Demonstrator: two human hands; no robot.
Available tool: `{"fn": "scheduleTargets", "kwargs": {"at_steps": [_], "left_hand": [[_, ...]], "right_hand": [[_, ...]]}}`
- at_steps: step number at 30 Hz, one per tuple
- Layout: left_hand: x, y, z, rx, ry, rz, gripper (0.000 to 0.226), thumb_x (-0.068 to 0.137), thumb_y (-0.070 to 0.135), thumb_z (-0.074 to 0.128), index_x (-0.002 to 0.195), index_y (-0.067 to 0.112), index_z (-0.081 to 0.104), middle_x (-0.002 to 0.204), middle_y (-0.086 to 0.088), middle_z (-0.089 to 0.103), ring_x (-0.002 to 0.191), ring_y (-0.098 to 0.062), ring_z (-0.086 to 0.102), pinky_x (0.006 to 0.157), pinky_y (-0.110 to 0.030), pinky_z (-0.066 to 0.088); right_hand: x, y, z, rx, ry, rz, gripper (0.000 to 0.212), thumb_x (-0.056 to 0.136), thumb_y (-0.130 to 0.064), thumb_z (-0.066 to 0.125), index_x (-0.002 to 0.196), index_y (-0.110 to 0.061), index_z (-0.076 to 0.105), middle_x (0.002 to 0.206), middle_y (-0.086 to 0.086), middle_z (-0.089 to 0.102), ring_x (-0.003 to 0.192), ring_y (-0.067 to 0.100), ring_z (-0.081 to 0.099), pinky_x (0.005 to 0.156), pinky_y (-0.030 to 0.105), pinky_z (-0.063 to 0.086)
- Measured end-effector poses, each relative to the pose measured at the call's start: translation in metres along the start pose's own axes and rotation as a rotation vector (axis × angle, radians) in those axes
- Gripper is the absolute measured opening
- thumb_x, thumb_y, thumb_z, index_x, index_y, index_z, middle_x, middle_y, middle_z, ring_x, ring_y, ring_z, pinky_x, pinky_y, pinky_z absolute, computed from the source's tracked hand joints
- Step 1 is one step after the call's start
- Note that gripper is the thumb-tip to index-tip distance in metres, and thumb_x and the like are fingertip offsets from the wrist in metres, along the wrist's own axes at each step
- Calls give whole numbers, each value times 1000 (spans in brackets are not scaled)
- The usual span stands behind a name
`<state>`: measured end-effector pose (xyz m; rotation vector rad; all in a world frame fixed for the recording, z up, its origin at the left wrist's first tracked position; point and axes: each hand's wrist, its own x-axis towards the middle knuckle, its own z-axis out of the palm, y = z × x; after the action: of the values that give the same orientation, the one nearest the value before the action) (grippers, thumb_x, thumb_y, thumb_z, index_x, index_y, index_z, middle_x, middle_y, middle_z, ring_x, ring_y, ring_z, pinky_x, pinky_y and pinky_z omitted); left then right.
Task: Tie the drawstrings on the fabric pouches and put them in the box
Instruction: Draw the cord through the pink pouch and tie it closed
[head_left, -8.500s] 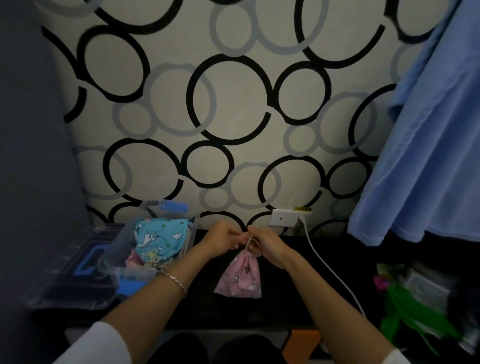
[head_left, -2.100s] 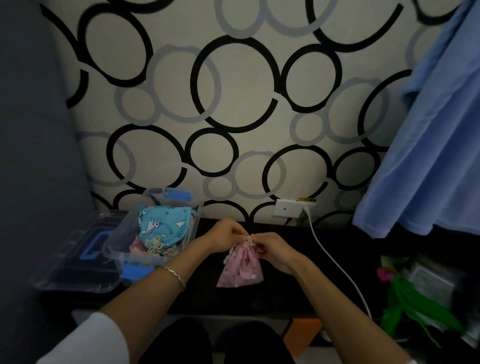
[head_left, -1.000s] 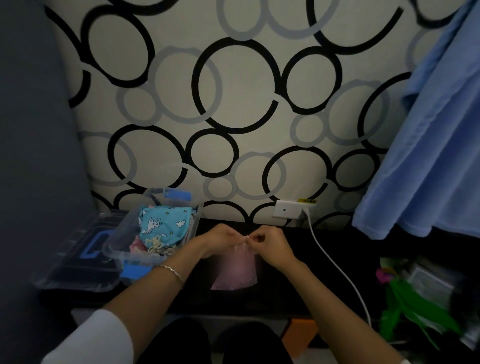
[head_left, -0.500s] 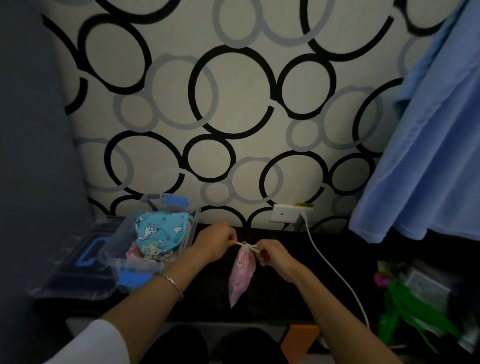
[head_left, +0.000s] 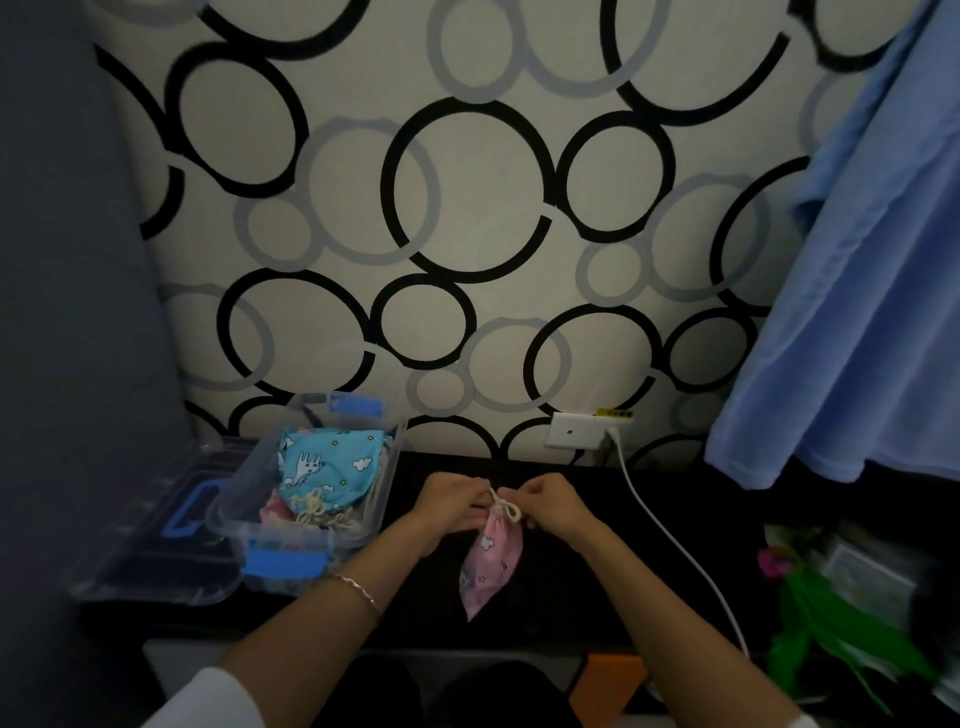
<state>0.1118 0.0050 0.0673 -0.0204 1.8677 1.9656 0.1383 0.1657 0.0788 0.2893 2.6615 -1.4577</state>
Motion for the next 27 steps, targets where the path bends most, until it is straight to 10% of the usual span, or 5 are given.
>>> {"fn": "scheduleTargets", "kwargs": {"at_steps": [14, 21, 27], "left_hand": [[7, -4, 14, 263, 61, 187, 75, 80, 7, 75, 144, 13, 35, 99, -7, 67, 95, -19, 67, 84, -36, 58], [5, -5, 18, -327, 131, -156, 41, 92, -1, 58, 132, -7, 49, 135, -22, 55, 120, -26, 59, 95, -27, 48], [-2, -6, 17, -281, 63, -78, 30, 93, 0, 57, 122, -5, 57, 86, -6, 63, 64, -10, 64, 54, -12, 52]], "right_hand": [[4, -12, -11, -123, -22, 60, 23, 76, -26, 80, 69, -7, 71, 55, -4, 61, 50, 4, 52, 53, 21, 39], [4, -11, -3, 265, 138, 91, 12, 87, -11, 63, 81, -5, 71, 70, 5, 64, 65, 13, 57, 59, 23, 45], [8, -8, 1, 560, 30, 219, 9, 85, -8, 66, 88, -2, 72, 80, 11, 70, 70, 17, 64, 63, 27, 52]]}}
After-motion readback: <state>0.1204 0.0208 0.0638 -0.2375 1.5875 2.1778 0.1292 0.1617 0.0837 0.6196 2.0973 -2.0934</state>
